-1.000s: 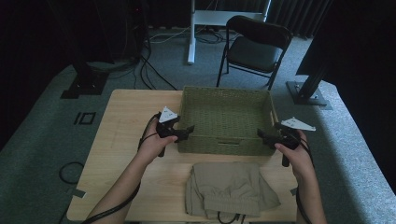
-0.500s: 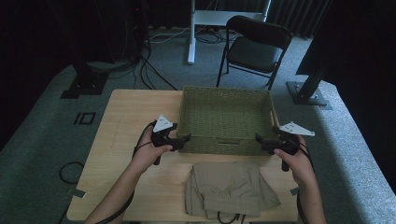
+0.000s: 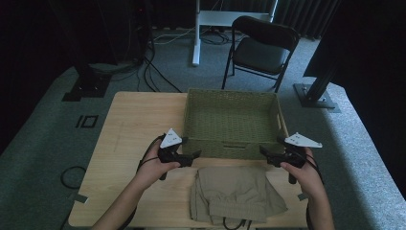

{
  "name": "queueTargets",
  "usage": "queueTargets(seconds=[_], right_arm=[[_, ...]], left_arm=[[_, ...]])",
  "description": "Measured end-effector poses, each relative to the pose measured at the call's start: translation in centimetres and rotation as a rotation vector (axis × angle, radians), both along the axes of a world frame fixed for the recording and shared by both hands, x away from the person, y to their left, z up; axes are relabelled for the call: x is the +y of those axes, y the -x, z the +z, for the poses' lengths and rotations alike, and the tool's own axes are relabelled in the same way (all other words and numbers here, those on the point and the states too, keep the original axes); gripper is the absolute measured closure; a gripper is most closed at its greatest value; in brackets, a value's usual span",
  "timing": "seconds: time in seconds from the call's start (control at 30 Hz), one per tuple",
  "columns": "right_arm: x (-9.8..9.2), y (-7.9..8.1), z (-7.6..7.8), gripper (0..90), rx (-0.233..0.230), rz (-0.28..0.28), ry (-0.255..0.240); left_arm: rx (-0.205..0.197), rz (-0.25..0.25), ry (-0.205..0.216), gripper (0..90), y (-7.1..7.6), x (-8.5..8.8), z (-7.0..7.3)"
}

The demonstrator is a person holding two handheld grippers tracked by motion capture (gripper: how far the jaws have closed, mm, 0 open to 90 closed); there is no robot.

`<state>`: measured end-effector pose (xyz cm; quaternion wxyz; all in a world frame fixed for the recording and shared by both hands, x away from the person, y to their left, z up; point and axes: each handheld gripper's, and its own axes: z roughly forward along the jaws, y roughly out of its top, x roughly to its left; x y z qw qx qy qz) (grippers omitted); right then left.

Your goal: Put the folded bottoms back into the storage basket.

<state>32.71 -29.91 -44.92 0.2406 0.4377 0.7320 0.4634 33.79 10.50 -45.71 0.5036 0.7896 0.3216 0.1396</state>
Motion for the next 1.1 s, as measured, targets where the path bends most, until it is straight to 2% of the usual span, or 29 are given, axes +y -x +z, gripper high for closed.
queueTargets(seconds=[0.2, 0.37, 0.43, 0.53, 0.77, 0.9, 0.93, 1.1], right_arm=[[0.3, 1.2, -0.6, 13.6, 0.009, 0.024, 0.003], [0.4, 2.0, -1.2, 13.6, 0.014, 0.035, 0.003], [0.7, 2.6, -1.8, 13.6, 0.031, 0.065, 0.022], [0.8, 2.9, -2.7, 13.7, 0.042, 0.078, 0.025], [1.0, 3.0, -4.0, 13.7, 0.075, 0.09, 0.039], [1.3, 3.0, -5.0, 13.7, 0.096, 0.092, 0.048], [1.4, 3.0, -5.6, 13.6, 0.114, 0.095, 0.063], [1.4, 2.9, -6.3, 13.6, 0.124, 0.083, 0.074]], left_arm=[[0.007, -0.049, -0.007, 25.1, 1.3, -0.9, -0.3], [0.014, -0.067, -0.016, 25.1, 2.1, -1.3, -0.7], [0.025, -0.079, -0.024, 25.0, 2.5, -1.6, -1.3], [0.04, -0.084, -0.041, 25.0, 2.9, -1.8, -1.9], [0.067, -0.095, -0.048, 25.0, 3.4, -2.1, -3.1], [0.098, -0.096, -0.055, 25.0, 3.7, -2.3, -4.1], [0.114, -0.093, -0.064, 25.0, 3.8, -2.4, -4.7], [0.139, -0.089, -0.077, 25.0, 4.0, -2.7, -5.5]])
